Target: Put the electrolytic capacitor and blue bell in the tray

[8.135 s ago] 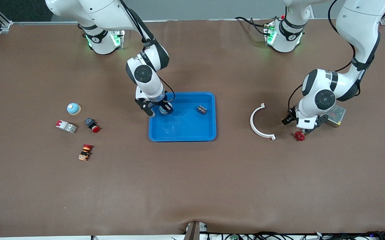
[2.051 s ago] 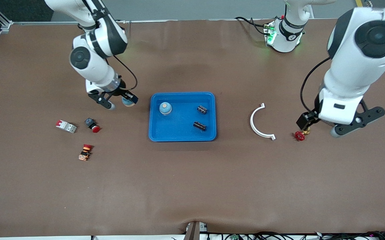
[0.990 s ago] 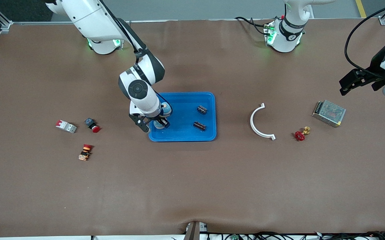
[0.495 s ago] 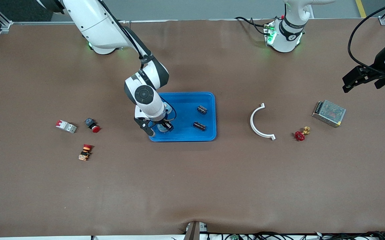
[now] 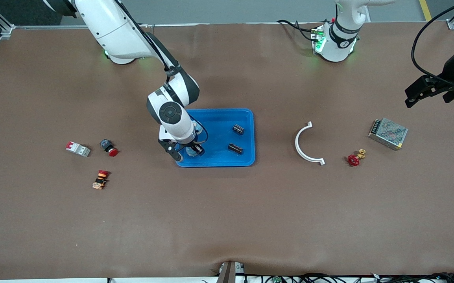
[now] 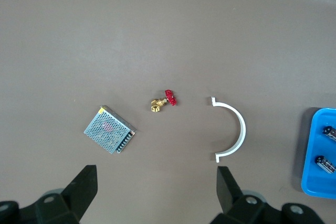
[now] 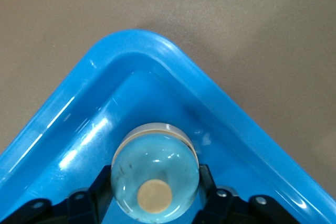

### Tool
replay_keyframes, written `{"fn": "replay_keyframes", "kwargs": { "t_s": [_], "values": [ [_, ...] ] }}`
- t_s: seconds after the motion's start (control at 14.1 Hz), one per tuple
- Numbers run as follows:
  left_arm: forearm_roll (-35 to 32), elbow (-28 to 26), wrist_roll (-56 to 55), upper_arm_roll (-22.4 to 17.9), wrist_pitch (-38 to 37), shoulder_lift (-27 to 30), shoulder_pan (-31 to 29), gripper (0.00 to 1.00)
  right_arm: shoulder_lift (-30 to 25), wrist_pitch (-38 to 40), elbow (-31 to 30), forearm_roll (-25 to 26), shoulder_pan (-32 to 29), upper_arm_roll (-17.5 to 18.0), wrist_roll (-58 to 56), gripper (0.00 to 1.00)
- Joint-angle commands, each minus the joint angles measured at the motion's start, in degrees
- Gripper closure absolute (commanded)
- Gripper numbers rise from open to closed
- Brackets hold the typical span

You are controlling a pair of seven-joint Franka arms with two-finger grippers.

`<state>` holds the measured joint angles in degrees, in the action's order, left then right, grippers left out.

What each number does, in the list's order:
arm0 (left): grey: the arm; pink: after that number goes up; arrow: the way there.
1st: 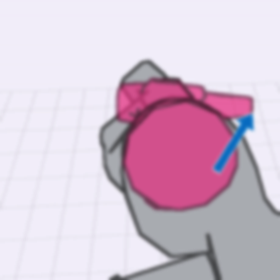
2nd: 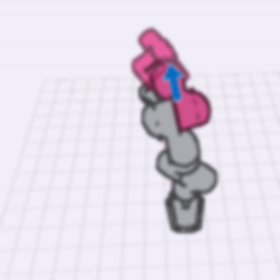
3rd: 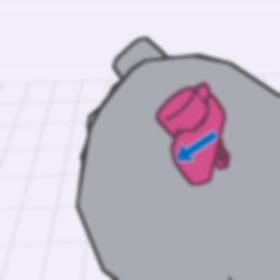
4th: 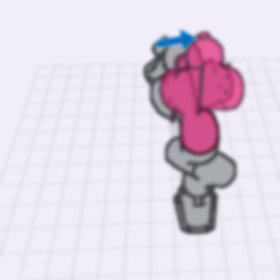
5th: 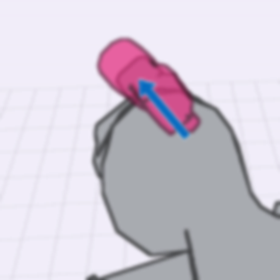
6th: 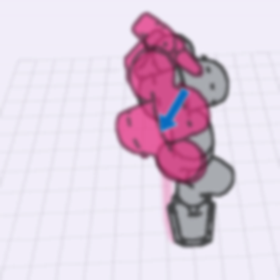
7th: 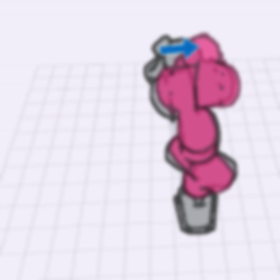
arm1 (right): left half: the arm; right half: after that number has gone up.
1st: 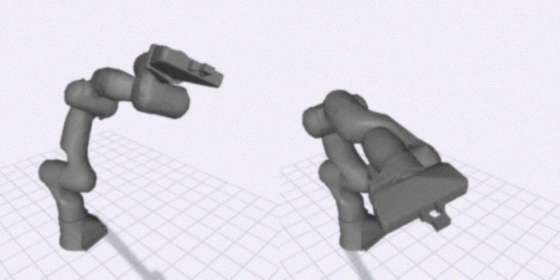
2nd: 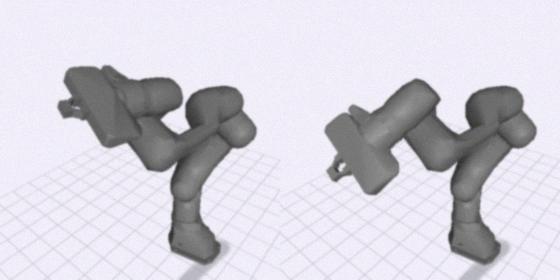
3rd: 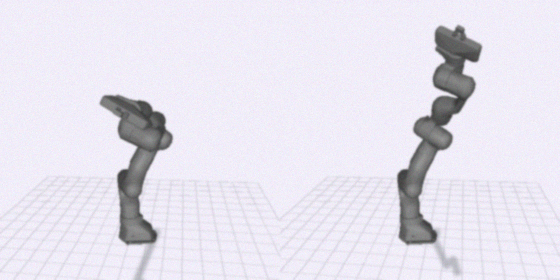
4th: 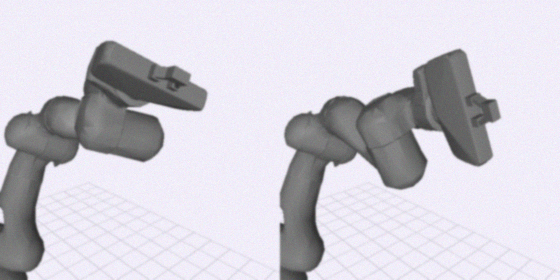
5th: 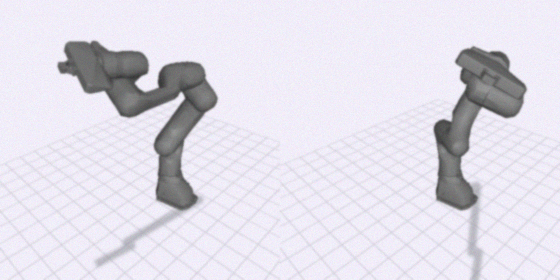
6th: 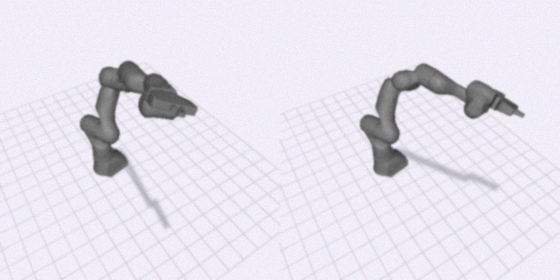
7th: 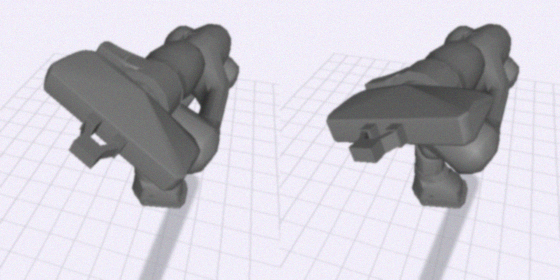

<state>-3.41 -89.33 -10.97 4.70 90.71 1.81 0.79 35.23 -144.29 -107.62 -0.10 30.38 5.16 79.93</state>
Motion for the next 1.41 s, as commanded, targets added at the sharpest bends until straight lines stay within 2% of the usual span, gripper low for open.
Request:
{"fn": "replay_keyframes", "kwargs": {
  "t_s": [0.0, 0.07, 0.14, 0.28, 0.42, 0.5, 0.99, 1.34],
  "values": [
    [1.12, -0.93, 1.30, -0.57, -1.76, 1.88, 0.35, 0.00, 0.89, 0.93, 2.23, 2.73, 1.09, -0.59, 3.21, 0.00],
    [1.12, -0.84, 1.30, -0.57, -1.77, 1.79, 0.35, 0.00, 0.46, 2.33, 2.85, 2.73, 1.52, -0.59, 3.30, 0.00],
    [1.12, -0.15, 1.30, -0.57, -1.77, 1.45, 0.52, 0.00, 0.10, 6.87, 4.68, 2.65, 1.53, -0.50, 2.95, 0.00],
    [1.12, 0.13, 1.21, -0.31, -1.77, 1.00, 0.96, 0.00, 0.10, 20.47, 12.30, 2.56, 1.09, -0.41, 0.60, 0.00],
    [1.12, 0.13, 1.21, -0.22, -1.77, 0.30, 1.05, 0.00, 0.19, 31.04, 17.77, 2.21, -0.13, -0.41, -7.82, 0.00],
    [1.12, 0.13, 1.21, -0.22, -1.77, 0.30, 0.97, 0.00, 0.19, 33.43, 18.92, 2.29, -1.27, -0.41, -11.69, 0.00],
    [1.48, -0.31, 1.21, -0.22, -1.85, 0.65, 0.88, 0.00, -2.88, 42.59, 20.08, 2.82, -13.48, -0.68, -40.78, 0.00],
    [1.48, -0.49, 1.12, -0.22, -2.29, 0.74, 0.88, 0.00, -5.34, 46.36, 19.90, 5.89, -21.31, -0.68, -53.63, 0.00]
  ]
}}
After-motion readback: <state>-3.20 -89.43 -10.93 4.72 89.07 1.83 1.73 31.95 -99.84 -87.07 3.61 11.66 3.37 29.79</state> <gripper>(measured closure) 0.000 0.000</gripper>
